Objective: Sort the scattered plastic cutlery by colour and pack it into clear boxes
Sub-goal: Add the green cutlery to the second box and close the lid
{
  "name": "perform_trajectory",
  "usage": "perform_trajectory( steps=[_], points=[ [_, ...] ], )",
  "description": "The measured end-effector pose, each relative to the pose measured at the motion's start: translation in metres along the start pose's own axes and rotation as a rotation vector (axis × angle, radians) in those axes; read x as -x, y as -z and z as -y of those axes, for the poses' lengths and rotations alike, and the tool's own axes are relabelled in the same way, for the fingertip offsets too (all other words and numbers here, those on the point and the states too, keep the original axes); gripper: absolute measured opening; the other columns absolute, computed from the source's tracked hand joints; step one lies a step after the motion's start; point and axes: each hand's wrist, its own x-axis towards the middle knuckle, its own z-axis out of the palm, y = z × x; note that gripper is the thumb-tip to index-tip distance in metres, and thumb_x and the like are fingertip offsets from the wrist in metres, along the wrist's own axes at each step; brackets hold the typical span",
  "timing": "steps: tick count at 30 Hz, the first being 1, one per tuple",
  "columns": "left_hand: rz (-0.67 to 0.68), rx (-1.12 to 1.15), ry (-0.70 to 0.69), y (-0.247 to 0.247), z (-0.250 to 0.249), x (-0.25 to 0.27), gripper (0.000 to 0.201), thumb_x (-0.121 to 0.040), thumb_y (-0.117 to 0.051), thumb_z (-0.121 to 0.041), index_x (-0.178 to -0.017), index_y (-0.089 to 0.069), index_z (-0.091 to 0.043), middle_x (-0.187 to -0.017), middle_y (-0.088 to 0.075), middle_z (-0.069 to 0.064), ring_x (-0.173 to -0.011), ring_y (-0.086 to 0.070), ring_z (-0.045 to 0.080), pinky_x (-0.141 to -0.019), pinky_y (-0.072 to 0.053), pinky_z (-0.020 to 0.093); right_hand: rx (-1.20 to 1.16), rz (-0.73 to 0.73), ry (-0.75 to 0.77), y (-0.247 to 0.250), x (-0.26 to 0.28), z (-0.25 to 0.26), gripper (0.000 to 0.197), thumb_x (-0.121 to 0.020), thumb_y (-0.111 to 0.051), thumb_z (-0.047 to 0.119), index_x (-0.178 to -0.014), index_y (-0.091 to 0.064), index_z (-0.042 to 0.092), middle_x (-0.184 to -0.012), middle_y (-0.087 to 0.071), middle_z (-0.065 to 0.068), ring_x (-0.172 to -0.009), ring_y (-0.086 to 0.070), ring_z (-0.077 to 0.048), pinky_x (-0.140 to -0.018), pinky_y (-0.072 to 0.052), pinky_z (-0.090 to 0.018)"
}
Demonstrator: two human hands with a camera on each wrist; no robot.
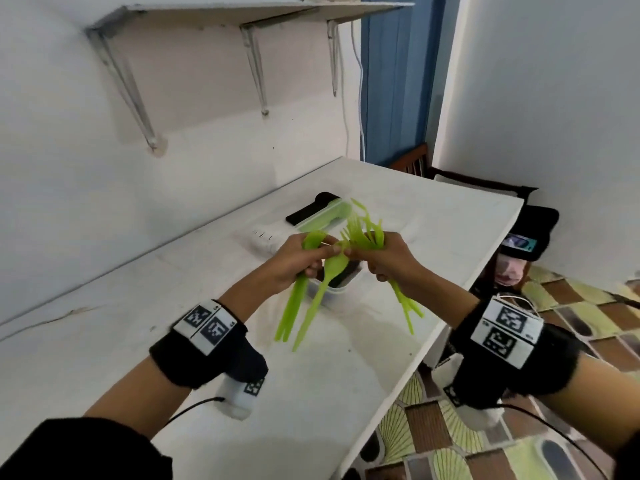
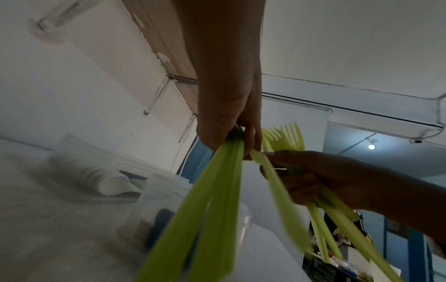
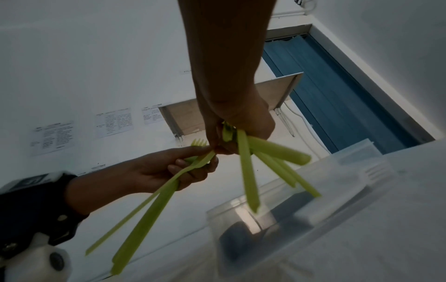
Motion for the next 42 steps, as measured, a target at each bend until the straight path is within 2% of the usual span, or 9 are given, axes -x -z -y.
perform_trajectory(
  steps=[6, 11, 16, 21, 24, 27, 30, 37, 42],
  points=[
    [-0.116, 0.09, 0.044, -0.006, -0.016, -0.066, 0.012, -0.089, -0.058, -0.001, -0.081, -0.057, -0.01, -0.045, -0.046, -0.012, -0.037, -0.032, 0.0, -0.035, -0.024, 0.01, 0.004, 0.145, 0.009, 0.028, -0.06, 0.017, 0.007, -0.081, -0.068, 0.009, -0.083, -0.063, 0.004, -0.065, -0.05, -0.012, -0.04, -0.031, -0.008, -0.036, -0.025, -0.015],
    [-0.195, 0.23, 0.047, 0.0, -0.029, -0.105, 0.005, -0.09, -0.059, -0.014, -0.09, -0.06, -0.009, -0.06, -0.046, -0.005, -0.04, -0.029, 0.001, -0.036, -0.025, 0.011, 0.027, 0.208, 0.034, 0.034, -0.115, 0.03, 0.008, -0.081, -0.068, 0.006, -0.077, -0.062, 0.008, -0.067, -0.045, -0.01, -0.036, -0.03, -0.005, -0.034, -0.025, -0.016],
    [-0.29, 0.063, -0.04, 0.008, -0.032, -0.132, 0.009, -0.083, -0.068, -0.012, -0.086, -0.061, -0.008, -0.057, -0.047, -0.005, -0.041, -0.032, 0.003, -0.038, -0.027, 0.013, 0.102, 0.249, 0.064, 0.029, -0.151, 0.033, 0.029, -0.078, -0.067, 0.003, -0.057, -0.053, 0.018, -0.05, -0.036, 0.0, -0.045, -0.03, -0.012, -0.037, -0.025, -0.019],
    [-0.462, 0.084, -0.032, 0.015, -0.026, -0.148, 0.009, -0.082, -0.069, -0.014, -0.082, -0.063, -0.008, -0.048, -0.049, -0.008, -0.042, -0.036, 0.004, -0.04, -0.033, 0.015, 0.091, 0.328, 0.066, 0.021, -0.179, 0.032, 0.016, -0.079, -0.066, 0.007, -0.067, -0.057, 0.011, -0.052, -0.039, -0.001, -0.043, -0.033, -0.011, -0.035, -0.028, -0.018],
    [-0.558, 0.136, -0.015, 0.025, -0.027, -0.153, 0.008, -0.083, -0.068, -0.013, -0.081, -0.062, -0.01, -0.064, -0.05, 0.0, -0.047, -0.04, 0.005, -0.04, -0.034, 0.015, 0.082, 0.414, 0.072, 0.015, -0.193, 0.029, 0.01, -0.081, -0.067, 0.006, -0.077, -0.057, 0.005, -0.054, -0.039, -0.003, -0.037, -0.033, -0.007, -0.036, -0.029, -0.017],
    [-0.677, 0.219, -0.034, 0.041, -0.032, -0.16, 0.013, -0.089, -0.061, -0.015, -0.078, -0.056, -0.014, -0.078, -0.058, -0.001, -0.067, -0.05, 0.008, -0.041, -0.034, 0.015, 0.079, 0.535, 0.048, 0.008, -0.203, 0.023, 0.016, -0.083, -0.065, 0.005, -0.071, -0.054, 0.008, -0.05, -0.042, 0.002, -0.035, -0.031, -0.006, -0.037, -0.027, -0.018],
    [-0.72, 0.323, -0.068, 0.056, -0.036, -0.165, 0.011, -0.099, -0.044, -0.016, -0.09, -0.049, -0.012, -0.09, -0.069, -0.003, -0.075, -0.061, 0.007, -0.044, -0.039, 0.014, 0.106, 0.659, 0.045, 0.005, -0.215, 0.021, 0.024, -0.087, -0.062, 0.008, -0.065, -0.053, 0.01, -0.043, -0.039, 0.008, -0.036, -0.028, -0.006, -0.037, -0.025, -0.016],
    [-0.87, 0.36, -0.063, 0.056, -0.031, -0.174, 0.017, -0.1, -0.041, -0.018, -0.088, -0.053, -0.014, -0.073, -0.071, -0.008, -0.071, -0.064, 0.008, -0.045, -0.041, 0.014, 0.154, 0.847, 0.051, 0.001, -0.236, 0.026, 0.024, -0.093, -0.053, 0.011, -0.069, -0.05, 0.009, -0.056, -0.05, -0.003, -0.036, -0.034, -0.007, -0.036, -0.028, -0.017],
    [-1.073, 0.521, -0.092, 0.058, -0.038, -0.178, 0.022, -0.1, -0.041, -0.023, -0.082, -0.053, -0.016, -0.071, -0.064, -0.003, -0.062, -0.064, 0.01, -0.064, -0.049, 0.027, 0.209, 0.972, 0.116, 0.005, -0.245, 0.031, 0.016, -0.095, -0.047, 0.011, -0.082, -0.055, 0.006, -0.059, -0.05, -0.004, -0.033, -0.036, -0.003, -0.036, -0.031, -0.016]
  ],
)
